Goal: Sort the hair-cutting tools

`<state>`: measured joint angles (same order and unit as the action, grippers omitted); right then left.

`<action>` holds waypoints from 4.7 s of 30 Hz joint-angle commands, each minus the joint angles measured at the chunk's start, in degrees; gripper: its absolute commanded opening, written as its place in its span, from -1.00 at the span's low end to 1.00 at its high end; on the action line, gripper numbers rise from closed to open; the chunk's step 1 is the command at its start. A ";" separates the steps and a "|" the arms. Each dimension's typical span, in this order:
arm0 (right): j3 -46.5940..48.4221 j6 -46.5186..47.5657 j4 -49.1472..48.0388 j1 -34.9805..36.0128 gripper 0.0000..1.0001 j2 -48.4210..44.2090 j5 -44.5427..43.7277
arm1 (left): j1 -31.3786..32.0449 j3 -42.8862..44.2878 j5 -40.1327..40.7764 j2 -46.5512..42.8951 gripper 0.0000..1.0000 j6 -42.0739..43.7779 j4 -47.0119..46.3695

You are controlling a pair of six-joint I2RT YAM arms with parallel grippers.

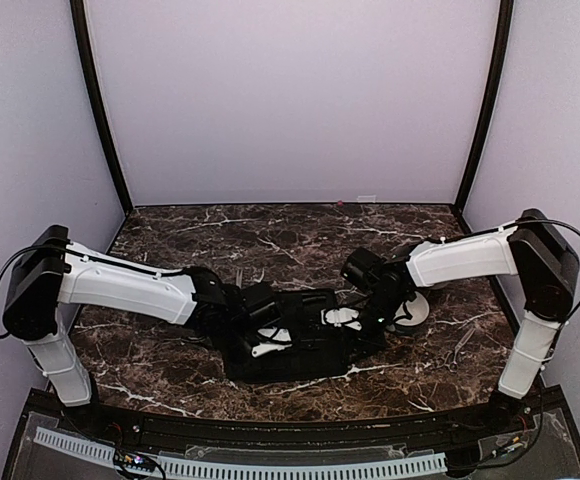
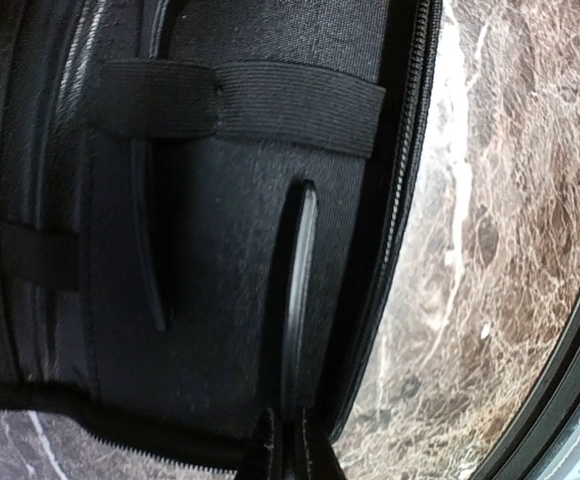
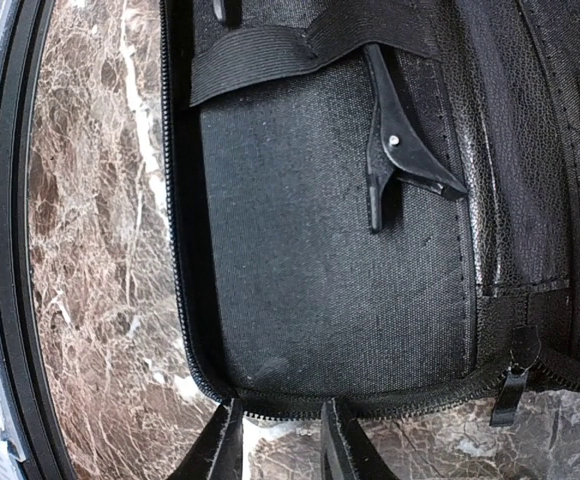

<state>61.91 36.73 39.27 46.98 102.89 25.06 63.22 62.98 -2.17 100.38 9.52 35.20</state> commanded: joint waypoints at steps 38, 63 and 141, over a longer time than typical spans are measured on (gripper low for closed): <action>0.74 -1.14 0.73 0.21 -0.46 1.01 2.61 | -0.06 -6.48 1.08 -15.72 -0.43 -12.56 -13.42; 0.50 -1.18 1.12 0.23 -0.46 0.50 1.37 | -0.03 -7.99 -8.08 -5.68 -0.74 -20.02 -9.50; -8.56 -17.93 -11.03 -35.82 0.83 -47.59 -11.15 | -7.71 -11.20 51.64 -43.64 0.98 -16.33 -12.83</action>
<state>57.49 27.92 38.33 16.12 60.27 15.84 59.81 55.46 37.67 64.73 -8.49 24.01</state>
